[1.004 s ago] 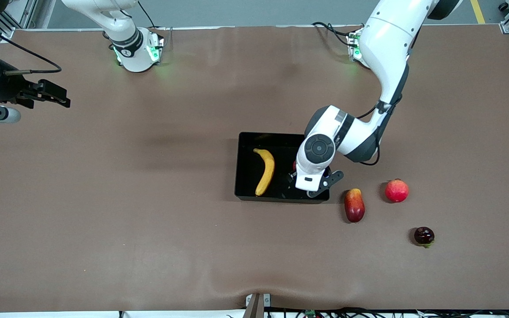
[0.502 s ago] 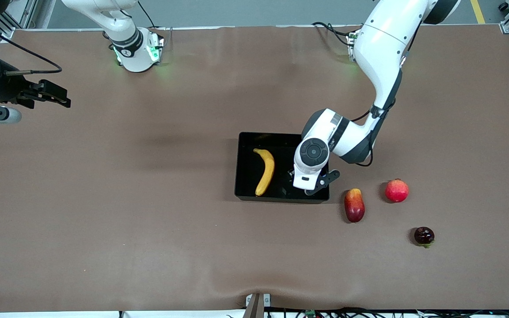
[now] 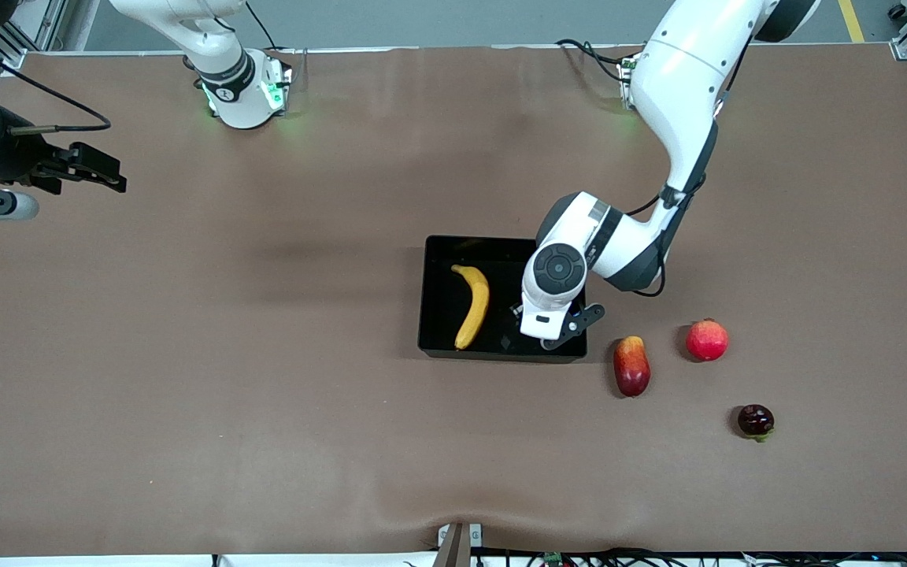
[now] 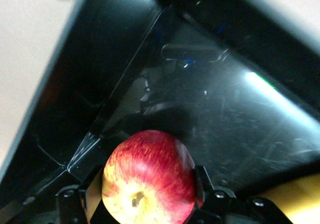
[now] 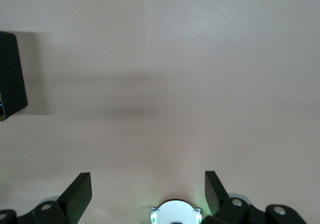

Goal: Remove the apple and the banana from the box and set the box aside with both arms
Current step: 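Close the left gripper around the red apple in the tray, then lift the red apple out of the tray with the left gripper, then lower the red apple beside the plum and open the left gripper, then move the left gripper back over the yellow banana in the tray, then grasp the yellow banana with the left gripper, then lift the banana out with the left gripper while the right gripper reaches the tray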

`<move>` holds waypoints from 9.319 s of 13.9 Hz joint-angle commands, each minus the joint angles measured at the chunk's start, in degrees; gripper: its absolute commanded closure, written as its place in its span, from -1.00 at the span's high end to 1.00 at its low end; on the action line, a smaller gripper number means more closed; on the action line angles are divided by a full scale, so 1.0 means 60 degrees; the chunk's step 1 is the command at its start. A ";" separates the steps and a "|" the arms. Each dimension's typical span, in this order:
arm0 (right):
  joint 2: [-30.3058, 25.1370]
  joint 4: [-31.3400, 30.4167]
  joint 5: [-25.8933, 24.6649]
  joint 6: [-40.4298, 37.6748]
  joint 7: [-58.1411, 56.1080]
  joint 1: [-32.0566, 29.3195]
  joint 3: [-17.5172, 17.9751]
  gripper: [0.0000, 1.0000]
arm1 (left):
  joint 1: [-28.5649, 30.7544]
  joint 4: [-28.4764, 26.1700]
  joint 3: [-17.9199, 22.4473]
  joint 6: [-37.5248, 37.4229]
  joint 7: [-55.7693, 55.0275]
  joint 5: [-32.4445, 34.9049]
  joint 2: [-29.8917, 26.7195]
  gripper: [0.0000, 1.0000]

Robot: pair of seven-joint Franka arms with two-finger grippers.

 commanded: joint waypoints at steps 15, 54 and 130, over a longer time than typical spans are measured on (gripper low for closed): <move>-0.0097 -0.0136 0.0023 0.0040 0.0104 0.0060 0.0039 1.00 | 0.3912 -0.0356 0.0153 -0.2022 0.5251 0.0147 -0.2638 -1.00; 0.0020 -0.0165 0.0023 0.0157 0.0104 0.0118 0.0039 1.00 | 0.3798 0.2779 0.0388 0.1509 1.0734 0.2477 0.2300 0.76; 0.7607 0.2193 0.0170 0.7729 0.4702 0.5581 -0.0034 1.00 | 0.7106 -0.0002 -0.1765 -0.0911 1.4655 0.2345 -0.1128 -1.00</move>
